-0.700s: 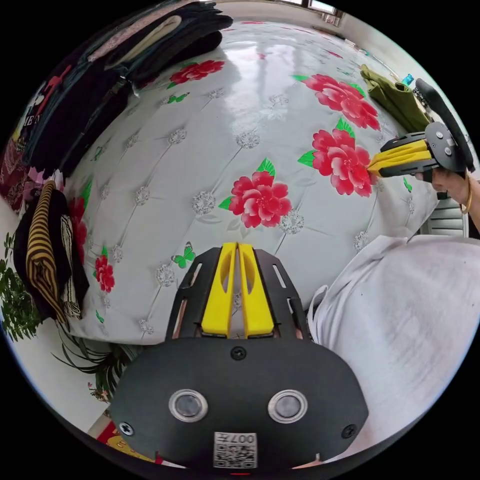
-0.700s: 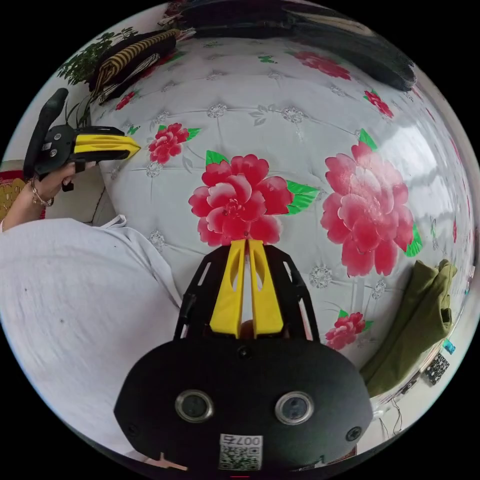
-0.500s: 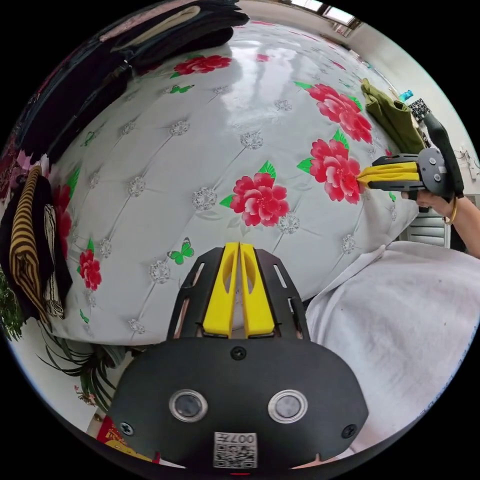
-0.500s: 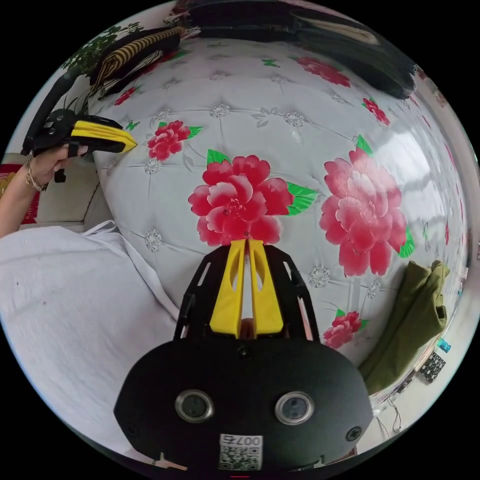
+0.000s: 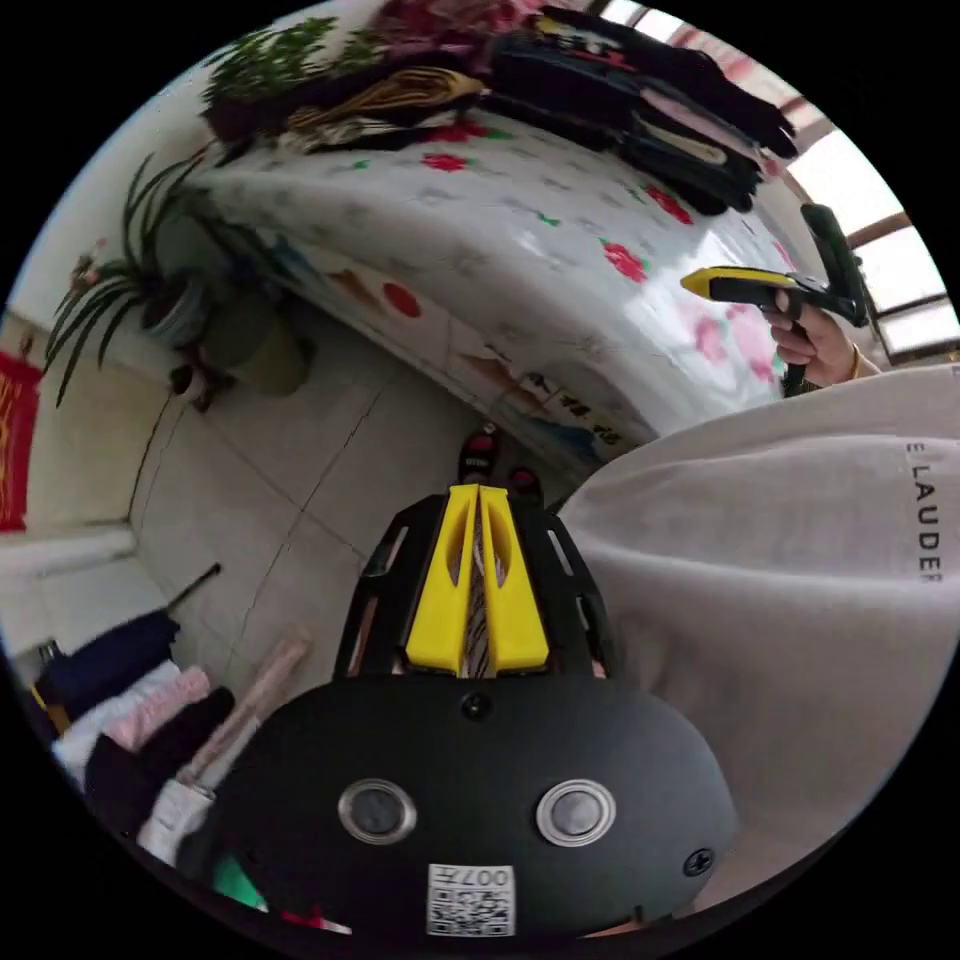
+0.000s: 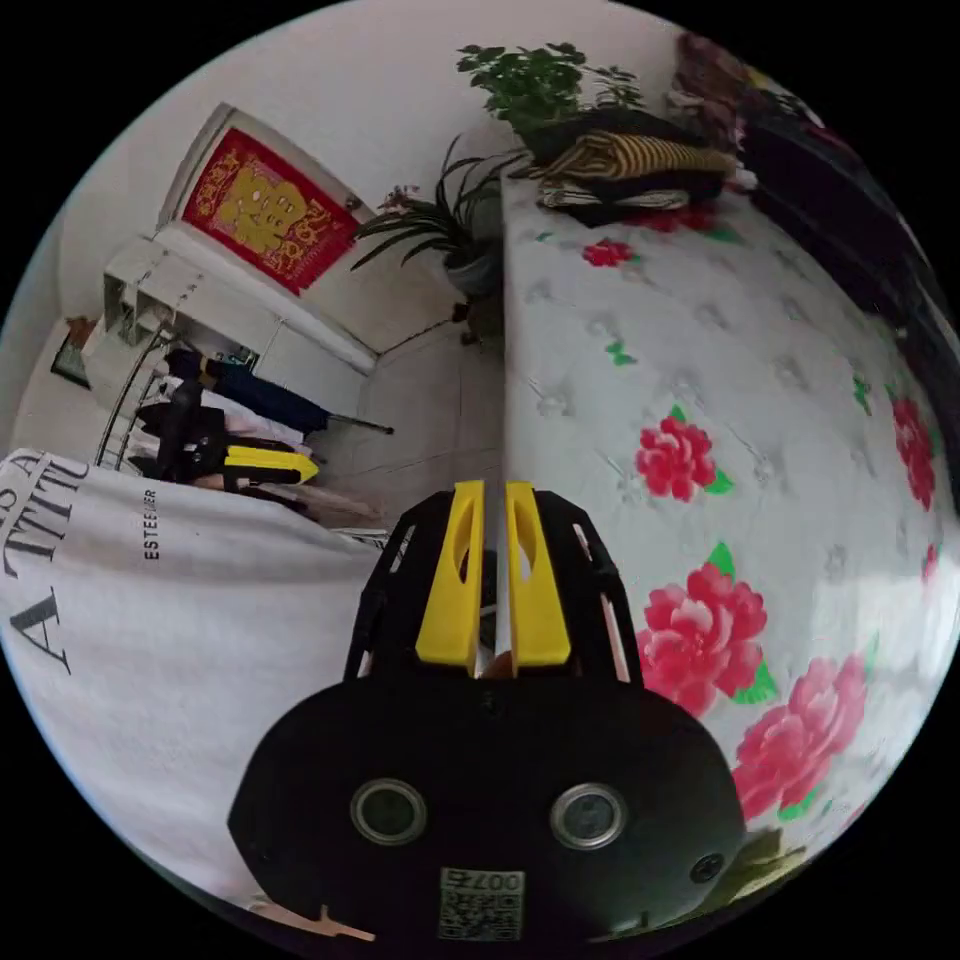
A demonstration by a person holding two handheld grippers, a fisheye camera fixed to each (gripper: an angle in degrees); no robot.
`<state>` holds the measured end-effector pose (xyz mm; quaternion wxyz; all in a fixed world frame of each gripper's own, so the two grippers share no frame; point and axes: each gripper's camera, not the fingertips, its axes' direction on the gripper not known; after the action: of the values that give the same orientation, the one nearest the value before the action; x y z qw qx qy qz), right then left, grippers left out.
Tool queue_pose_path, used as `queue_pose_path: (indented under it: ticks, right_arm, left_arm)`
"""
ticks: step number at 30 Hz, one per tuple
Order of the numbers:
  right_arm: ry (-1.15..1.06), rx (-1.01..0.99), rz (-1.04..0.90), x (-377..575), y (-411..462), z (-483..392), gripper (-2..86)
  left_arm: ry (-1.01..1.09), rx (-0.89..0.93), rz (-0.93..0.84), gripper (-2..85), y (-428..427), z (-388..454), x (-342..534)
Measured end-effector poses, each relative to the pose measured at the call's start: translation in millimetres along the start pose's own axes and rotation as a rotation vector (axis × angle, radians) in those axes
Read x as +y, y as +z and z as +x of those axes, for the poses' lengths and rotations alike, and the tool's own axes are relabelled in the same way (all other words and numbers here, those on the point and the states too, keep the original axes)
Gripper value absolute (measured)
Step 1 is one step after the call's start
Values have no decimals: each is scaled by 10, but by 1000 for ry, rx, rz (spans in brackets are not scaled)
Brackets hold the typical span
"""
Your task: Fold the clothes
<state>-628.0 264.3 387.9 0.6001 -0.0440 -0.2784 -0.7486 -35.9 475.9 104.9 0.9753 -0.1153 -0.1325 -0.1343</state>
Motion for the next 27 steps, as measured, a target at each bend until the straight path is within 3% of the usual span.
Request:
queue_pose_path:
  ticks: [5, 9, 21, 27]
  right_arm:
    - [-324, -158, 31, -892, 390, -1124, 39]
    - [-534, -243, 38, -1326, 717, -2140, 50]
    - [-1066, -338, 96, -2549, 2148, -5801, 77]
    - [-1282, -327, 251, -2885, 2563, -7369, 77]
  left_arm:
    - [-411, -21, 239, -10, -402, -748, 918]
    - [-510, -41, 335, -10, -461, -1270, 1429]
    - [-763, -151, 370, -10, -578, -2795, 3147]
    - [-958, -176, 336, -10, -531, -3084, 3827]
